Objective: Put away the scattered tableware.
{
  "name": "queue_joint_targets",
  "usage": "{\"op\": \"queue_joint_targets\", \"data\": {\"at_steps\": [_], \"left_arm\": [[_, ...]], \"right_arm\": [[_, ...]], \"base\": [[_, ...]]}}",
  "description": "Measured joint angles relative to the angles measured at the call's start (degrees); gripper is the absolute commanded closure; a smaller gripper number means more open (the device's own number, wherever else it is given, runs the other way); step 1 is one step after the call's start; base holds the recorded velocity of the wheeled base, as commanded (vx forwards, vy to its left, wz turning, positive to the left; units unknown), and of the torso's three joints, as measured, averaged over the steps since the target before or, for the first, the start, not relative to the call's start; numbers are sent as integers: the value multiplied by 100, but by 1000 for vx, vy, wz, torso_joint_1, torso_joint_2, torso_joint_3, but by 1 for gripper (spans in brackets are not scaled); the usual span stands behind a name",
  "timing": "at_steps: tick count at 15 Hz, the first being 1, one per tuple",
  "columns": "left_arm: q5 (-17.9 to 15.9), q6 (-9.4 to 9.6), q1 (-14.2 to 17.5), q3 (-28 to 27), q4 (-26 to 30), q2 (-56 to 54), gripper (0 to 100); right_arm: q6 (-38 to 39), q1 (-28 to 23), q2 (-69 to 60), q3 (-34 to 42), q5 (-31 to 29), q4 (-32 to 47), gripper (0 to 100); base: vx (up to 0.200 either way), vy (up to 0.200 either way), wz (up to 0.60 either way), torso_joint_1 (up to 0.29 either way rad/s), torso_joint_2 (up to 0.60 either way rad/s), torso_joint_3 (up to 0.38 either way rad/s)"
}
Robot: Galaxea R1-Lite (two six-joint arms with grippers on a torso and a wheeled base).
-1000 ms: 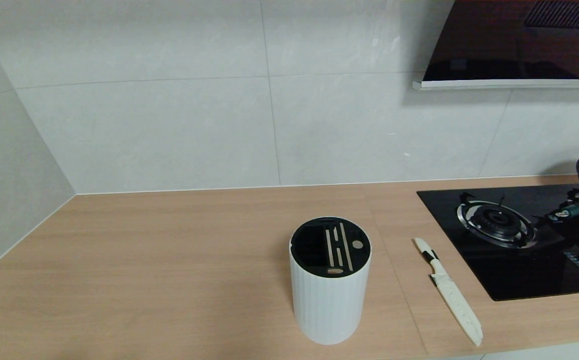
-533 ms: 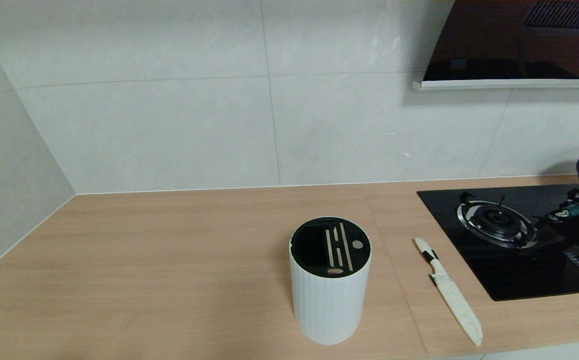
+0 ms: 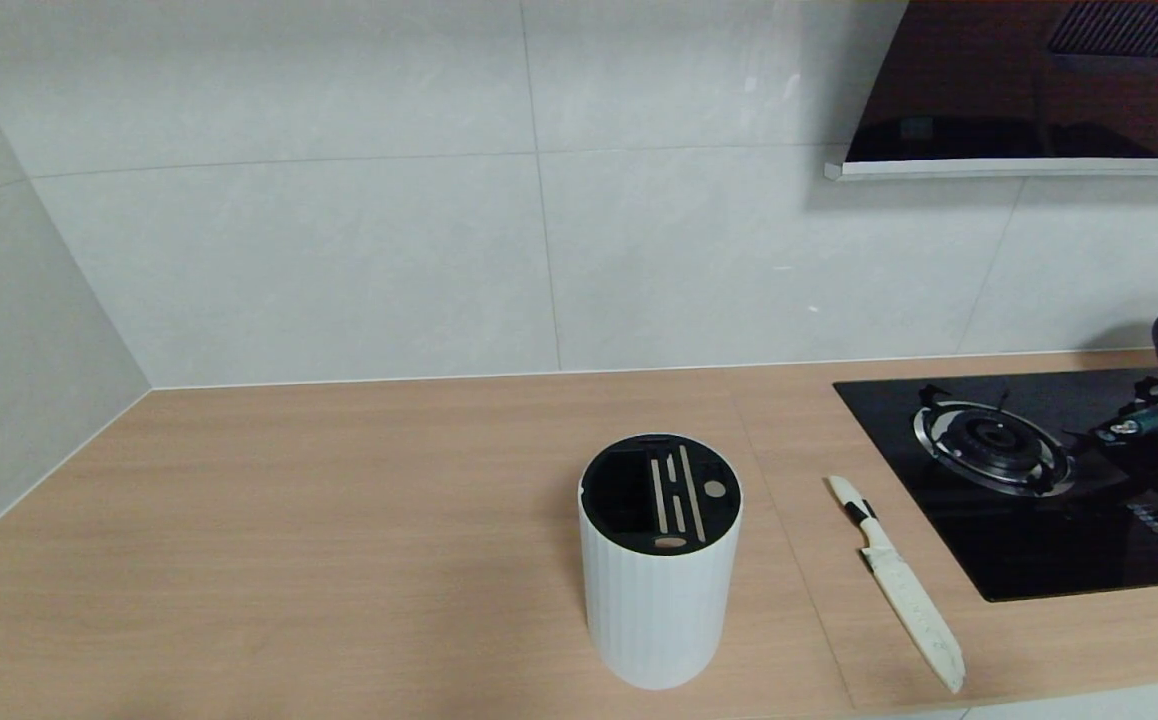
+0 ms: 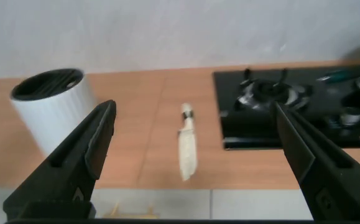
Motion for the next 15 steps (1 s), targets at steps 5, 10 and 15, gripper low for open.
{"op": "queue_joint_targets", "data": {"at_steps": [5, 10, 15], "left_arm": [[0, 0, 0, 0, 0, 0, 0], [0, 0, 0, 0, 0, 0, 0], [0, 0, 2, 0, 2, 0, 0]], "right_arm": [[46, 321, 2488, -901, 555, 11, 0], [60, 601, 4905, -1504, 612, -941, 0], [-99, 653, 7249, -1648, 22, -2462, 0]], "base": [[0, 0, 0, 0, 0, 0], [0, 0, 0, 0, 0, 0], [0, 0, 0, 0, 0, 0]]}}
